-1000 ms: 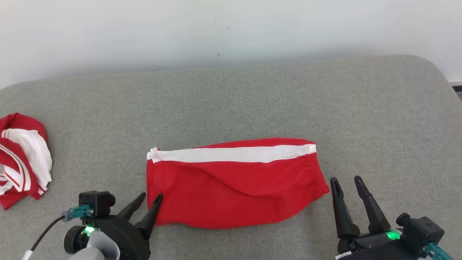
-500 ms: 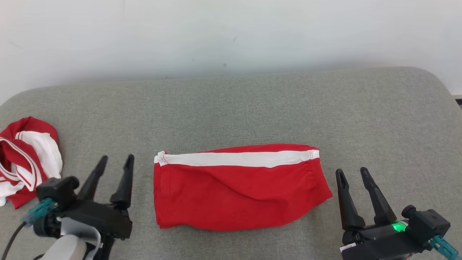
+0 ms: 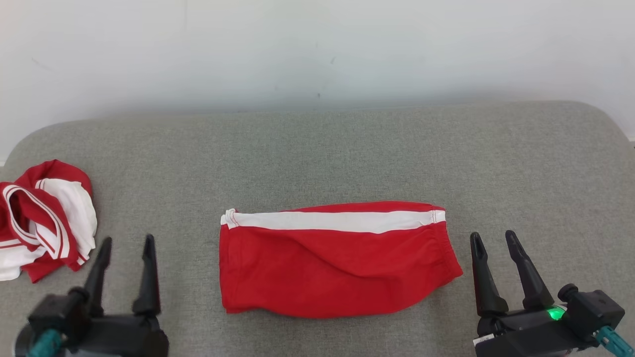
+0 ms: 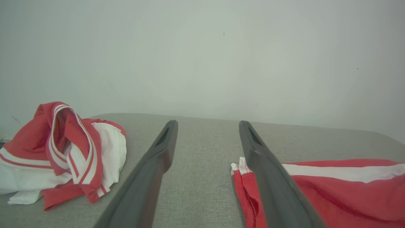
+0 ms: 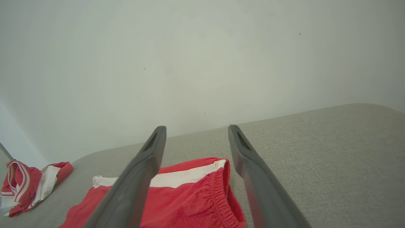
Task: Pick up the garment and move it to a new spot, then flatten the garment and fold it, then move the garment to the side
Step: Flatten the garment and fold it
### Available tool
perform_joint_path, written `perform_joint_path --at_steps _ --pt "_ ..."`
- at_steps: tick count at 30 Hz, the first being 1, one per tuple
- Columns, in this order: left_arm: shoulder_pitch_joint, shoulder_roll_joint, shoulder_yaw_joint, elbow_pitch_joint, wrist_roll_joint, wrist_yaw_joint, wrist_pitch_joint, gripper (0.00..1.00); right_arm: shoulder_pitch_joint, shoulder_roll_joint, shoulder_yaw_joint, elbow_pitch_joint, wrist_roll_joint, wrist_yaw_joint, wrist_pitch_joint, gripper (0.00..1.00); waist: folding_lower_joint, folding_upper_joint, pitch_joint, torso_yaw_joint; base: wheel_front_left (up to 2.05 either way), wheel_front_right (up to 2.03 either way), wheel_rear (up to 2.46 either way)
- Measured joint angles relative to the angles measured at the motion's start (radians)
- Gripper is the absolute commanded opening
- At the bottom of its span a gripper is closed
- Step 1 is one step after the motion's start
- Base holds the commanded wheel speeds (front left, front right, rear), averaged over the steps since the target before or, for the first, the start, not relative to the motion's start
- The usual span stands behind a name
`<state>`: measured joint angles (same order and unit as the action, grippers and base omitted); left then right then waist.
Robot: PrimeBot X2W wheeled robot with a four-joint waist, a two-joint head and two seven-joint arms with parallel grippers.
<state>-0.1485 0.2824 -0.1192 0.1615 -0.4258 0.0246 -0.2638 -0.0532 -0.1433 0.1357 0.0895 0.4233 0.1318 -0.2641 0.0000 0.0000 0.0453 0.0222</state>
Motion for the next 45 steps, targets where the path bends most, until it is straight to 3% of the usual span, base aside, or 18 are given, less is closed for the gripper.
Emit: perform_joint_path --at_steps 9,18,27,45 --pt "0.155 -0.101 0.116 -0.079 0.134 -0.044 0.000 1.00 0.037 0.004 -0.018 0.004 -0.013 0.000 0.000 1.00 -0.0001 0.0000 -0.019 0.006 0.00 0.00 0.00" --pt "0.227 -0.177 0.201 -0.112 0.199 -0.080 0.000 1.00 0.081 0.013 -0.039 0.014 -0.035 0.000 0.000 1.00 -0.0001 0.0000 -0.035 0.018 0.00 0.00 0.00" --pt "0.239 -0.203 0.228 -0.112 0.242 -0.121 0.000 1.00 0.104 0.027 -0.045 0.030 -0.041 0.000 0.000 1.00 0.0000 0.0000 -0.037 0.025 0.00 0.00 0.00" --pt "0.227 -0.225 0.245 -0.087 0.276 -0.140 0.000 1.00 0.087 0.016 -0.030 0.081 -0.060 0.000 0.000 1.00 0.0001 0.0000 -0.025 0.018 0.00 0.00 0.00"
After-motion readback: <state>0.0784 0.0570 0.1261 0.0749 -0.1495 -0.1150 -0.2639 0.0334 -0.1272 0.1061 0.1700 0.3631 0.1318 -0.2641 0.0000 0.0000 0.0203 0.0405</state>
